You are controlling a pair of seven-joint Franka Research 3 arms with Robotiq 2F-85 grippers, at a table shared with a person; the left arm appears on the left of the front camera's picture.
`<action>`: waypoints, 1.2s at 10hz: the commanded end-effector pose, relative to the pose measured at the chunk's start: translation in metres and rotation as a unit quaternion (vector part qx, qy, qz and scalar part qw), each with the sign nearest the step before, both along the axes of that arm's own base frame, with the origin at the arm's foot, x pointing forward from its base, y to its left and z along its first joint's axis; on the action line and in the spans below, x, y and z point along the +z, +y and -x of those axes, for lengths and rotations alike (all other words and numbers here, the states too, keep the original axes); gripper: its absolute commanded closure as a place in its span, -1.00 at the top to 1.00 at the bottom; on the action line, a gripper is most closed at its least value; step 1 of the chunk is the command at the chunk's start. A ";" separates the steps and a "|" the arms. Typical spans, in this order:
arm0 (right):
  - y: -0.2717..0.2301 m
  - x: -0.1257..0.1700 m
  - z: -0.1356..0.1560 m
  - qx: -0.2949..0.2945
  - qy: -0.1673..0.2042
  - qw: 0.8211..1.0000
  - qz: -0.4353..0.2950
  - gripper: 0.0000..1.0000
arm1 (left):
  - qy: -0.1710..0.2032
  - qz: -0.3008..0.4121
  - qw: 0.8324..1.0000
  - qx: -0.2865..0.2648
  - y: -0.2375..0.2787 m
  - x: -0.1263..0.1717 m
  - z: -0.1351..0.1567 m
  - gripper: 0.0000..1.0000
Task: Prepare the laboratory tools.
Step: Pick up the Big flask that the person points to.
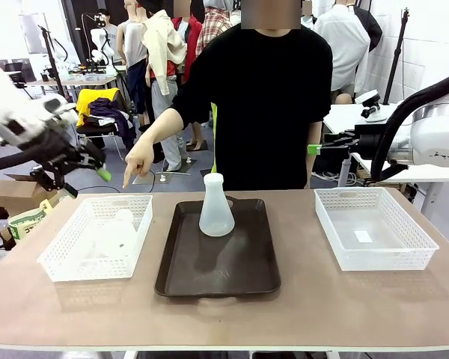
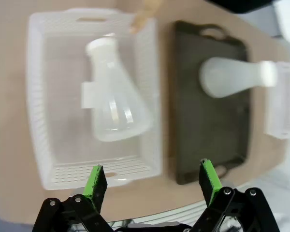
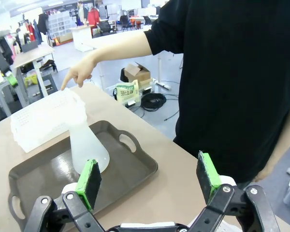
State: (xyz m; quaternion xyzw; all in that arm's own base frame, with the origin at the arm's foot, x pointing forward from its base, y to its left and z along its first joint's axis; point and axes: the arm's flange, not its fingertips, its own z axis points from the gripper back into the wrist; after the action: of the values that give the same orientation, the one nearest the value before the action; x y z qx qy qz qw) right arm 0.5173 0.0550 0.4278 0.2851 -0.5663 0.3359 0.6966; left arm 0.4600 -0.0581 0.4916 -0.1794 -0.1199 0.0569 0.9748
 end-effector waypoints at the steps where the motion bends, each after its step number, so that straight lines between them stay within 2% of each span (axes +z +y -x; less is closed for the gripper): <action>1: 0.000 0.001 0.000 -0.001 0.007 1.000 0.002 1.00 | 0.117 -0.073 0.990 0.035 -0.011 -0.004 -0.039 1.00; 2: 0.000 0.001 0.000 -0.001 0.007 1.000 0.002 1.00 | 0.122 -0.081 0.988 0.043 -0.016 -0.016 -0.052 1.00; 4: 0.000 0.001 0.000 -0.001 0.007 1.000 0.002 1.00 | 0.128 -0.125 0.979 0.102 -0.020 -0.043 -0.082 1.00; 5: 0.000 0.001 0.000 -0.001 0.007 1.000 0.002 1.00 | 0.127 -0.119 0.980 0.101 -0.024 -0.048 -0.089 1.00; 7: 0.000 0.001 0.000 -0.001 0.007 1.000 0.002 1.00 | 0.101 -0.133 0.980 0.111 -0.032 -0.057 -0.111 1.00; 10: 0.000 0.001 0.000 -0.001 0.007 1.000 0.002 1.00 | 0.091 -0.153 0.978 0.106 -0.038 -0.079 -0.133 1.00; 12: 0.000 0.001 0.000 -0.001 0.007 1.000 0.002 1.00 | 0.087 -0.160 0.978 0.103 -0.040 -0.085 -0.132 1.00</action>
State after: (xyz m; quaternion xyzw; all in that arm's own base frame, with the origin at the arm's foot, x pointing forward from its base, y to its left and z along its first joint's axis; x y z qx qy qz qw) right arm 0.5174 0.0549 0.4279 0.2850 -0.5663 0.3358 0.6966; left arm 0.5898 -0.0959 0.4036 -0.0188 -0.0477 0.1415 0.9886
